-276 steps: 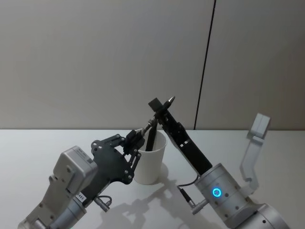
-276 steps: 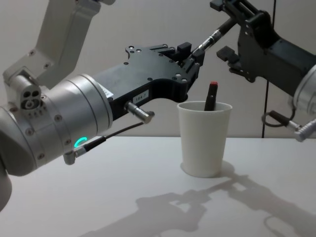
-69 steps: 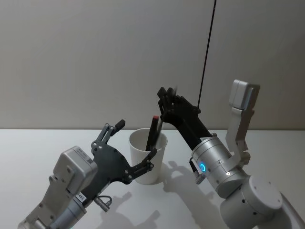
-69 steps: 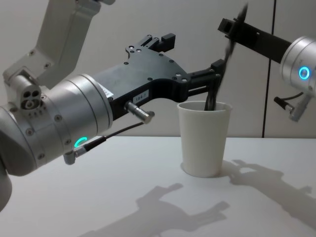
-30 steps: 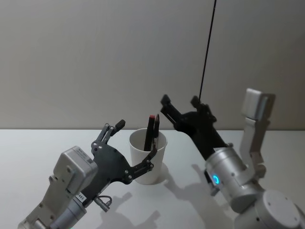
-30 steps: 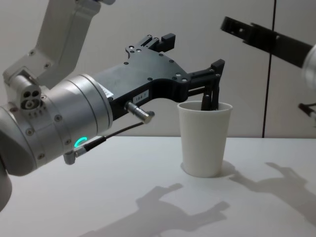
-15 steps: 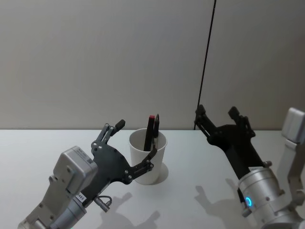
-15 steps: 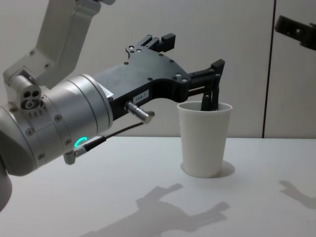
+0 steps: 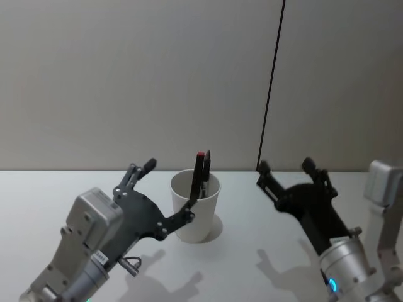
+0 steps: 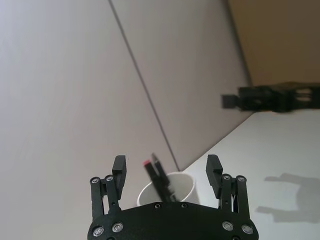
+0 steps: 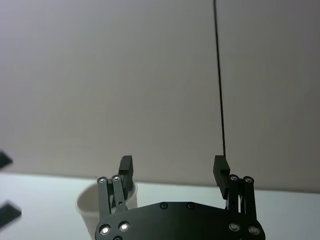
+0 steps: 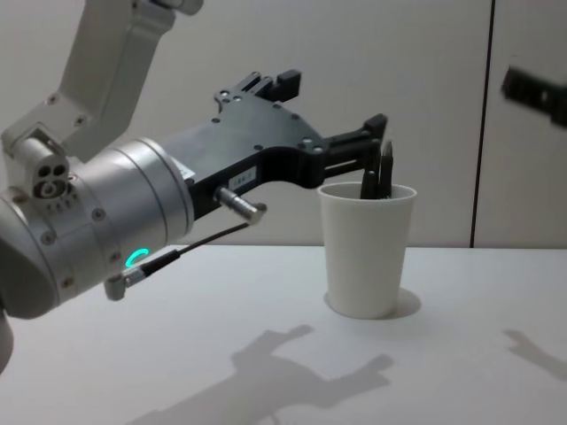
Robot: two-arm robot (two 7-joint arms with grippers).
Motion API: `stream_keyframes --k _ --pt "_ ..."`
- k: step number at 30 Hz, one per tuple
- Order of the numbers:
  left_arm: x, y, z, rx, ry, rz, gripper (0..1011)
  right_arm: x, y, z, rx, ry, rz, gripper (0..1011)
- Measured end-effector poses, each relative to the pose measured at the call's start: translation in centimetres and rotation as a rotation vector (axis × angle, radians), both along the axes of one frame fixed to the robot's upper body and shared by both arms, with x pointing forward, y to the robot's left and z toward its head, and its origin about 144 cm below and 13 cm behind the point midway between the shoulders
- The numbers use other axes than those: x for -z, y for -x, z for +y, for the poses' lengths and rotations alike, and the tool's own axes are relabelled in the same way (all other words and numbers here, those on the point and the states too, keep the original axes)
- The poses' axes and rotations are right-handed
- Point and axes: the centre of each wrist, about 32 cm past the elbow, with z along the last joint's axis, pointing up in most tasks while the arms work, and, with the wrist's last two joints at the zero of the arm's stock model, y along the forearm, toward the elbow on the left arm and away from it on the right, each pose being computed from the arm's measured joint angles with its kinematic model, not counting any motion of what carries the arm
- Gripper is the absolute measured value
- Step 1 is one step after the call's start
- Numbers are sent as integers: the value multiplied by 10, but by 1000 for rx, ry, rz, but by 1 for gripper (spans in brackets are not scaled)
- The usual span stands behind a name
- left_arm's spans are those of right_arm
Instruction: Place the pen into the pen holder.
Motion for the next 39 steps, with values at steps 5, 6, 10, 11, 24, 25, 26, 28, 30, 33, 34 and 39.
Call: stream_keyframes --k 5,6,10,11,24,25,26,28,30,33,34,39 --pt "3 -1 6 -70 5 61 1003 17 2 -8 -33 99 48 1001" --pt "4 -1 7 -82 6 71 1004 20 2 -10 -39 114 56 1001" --pt "6 -1 12 -142 9 123 1004 31 3 -16 -62 177 89 1001" --pt "7 -1 15 -167 9 145 1004 32 3 -17 -64 183 92 1001" --pt "13 -2 27 -305 8 260 1004 35 4 -18 -70 197 100 1001" --pt "13 -2 27 -307 7 261 1004 35 4 -18 -70 198 100 1001" --pt "13 -2 27 -308 7 263 1004 35 4 -18 -70 198 100 1001" --pt "13 -2 27 -310 7 264 1004 35 4 -18 -70 198 100 1001" --pt "13 -2 27 -311 7 265 1004 35 4 -18 -70 198 100 1001" --pt "13 -2 27 -312 7 265 1004 35 4 -18 -70 198 100 1001" --pt "13 -2 27 -312 7 265 1004 35 4 -18 -70 198 100 1001" --pt "13 -2 27 -312 6 265 1004 35 4 -18 -70 198 100 1001"
